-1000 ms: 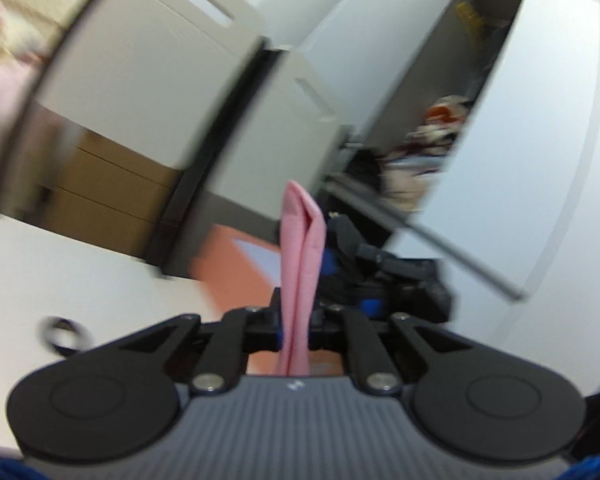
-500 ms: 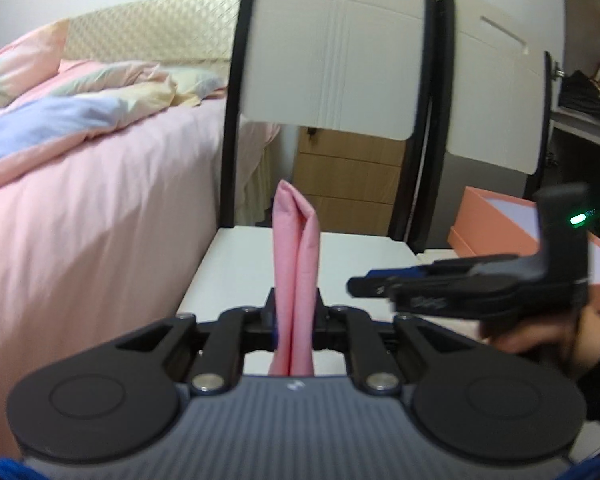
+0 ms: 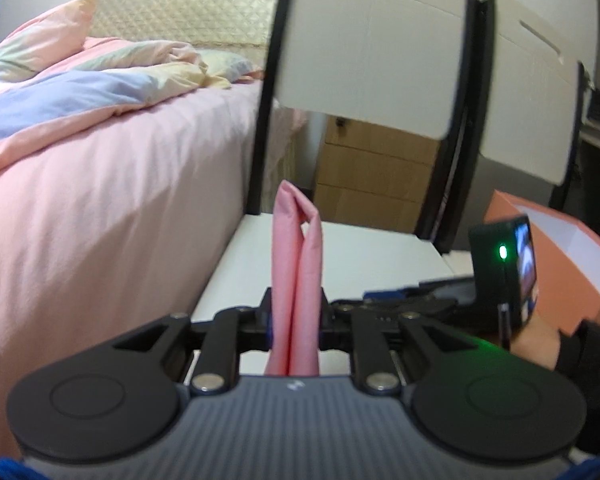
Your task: Fold shopping bag
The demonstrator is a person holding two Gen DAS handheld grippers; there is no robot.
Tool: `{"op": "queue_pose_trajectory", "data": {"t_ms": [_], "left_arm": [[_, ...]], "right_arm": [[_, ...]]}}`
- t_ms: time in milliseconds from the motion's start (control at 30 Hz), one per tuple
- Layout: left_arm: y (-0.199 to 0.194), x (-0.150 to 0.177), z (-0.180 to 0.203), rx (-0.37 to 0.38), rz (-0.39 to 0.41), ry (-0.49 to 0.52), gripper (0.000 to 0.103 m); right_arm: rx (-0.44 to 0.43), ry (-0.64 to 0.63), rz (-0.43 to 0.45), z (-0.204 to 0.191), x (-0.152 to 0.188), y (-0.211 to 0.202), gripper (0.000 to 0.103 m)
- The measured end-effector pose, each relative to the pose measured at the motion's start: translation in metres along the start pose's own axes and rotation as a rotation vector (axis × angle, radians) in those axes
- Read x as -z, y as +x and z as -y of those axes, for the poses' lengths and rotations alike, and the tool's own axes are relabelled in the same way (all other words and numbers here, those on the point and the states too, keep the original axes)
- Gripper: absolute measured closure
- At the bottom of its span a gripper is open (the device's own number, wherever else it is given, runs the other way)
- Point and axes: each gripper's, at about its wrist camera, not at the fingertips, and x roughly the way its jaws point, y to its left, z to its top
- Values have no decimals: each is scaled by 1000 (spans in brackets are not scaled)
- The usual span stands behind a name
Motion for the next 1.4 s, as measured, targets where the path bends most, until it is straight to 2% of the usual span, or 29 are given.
{"op": "queue_pose_trajectory", "data": {"t_ms": [133, 467, 533, 600, 700, 800, 967, 1100, 1233, 1333, 1400], "left_arm": [[1, -4, -8, -14, -3, -59, 83], [2, -4, -5, -6, -6, -32, 80], [3, -4, -4, -5, -9, -24, 80], [4, -3, -4, -5, -10, -19, 80], [3, -3, -4, -6, -2, -14, 81], [1, -1, 0, -15, 17, 18, 86], [-5, 5, 17, -53, 79, 145, 92], [-10, 15, 40, -111, 145, 291, 93], [-10, 29, 64, -182, 209, 442, 94], [-8, 41, 81, -228, 247, 553, 94], [-7, 48, 92, -254, 279, 618, 95]], "right_arm": [[4, -19, 9, -2, 2, 0, 72], [3, -36, 31, 0, 1, -1, 72], [-6, -48, 18, -2, 2, 0, 78], [-18, -62, 11, -5, 3, 1, 92], [-37, -23, 32, -4, -2, -6, 93], [-44, 9, 117, 0, -9, -28, 93], [-162, 44, 325, -4, -22, -95, 93], [-281, -46, 477, -25, -20, -154, 93], [-326, -132, 501, -43, -11, -181, 93], [-312, -199, 488, -55, -2, -187, 93], [-254, -262, 475, -61, 1, -187, 93]]}}
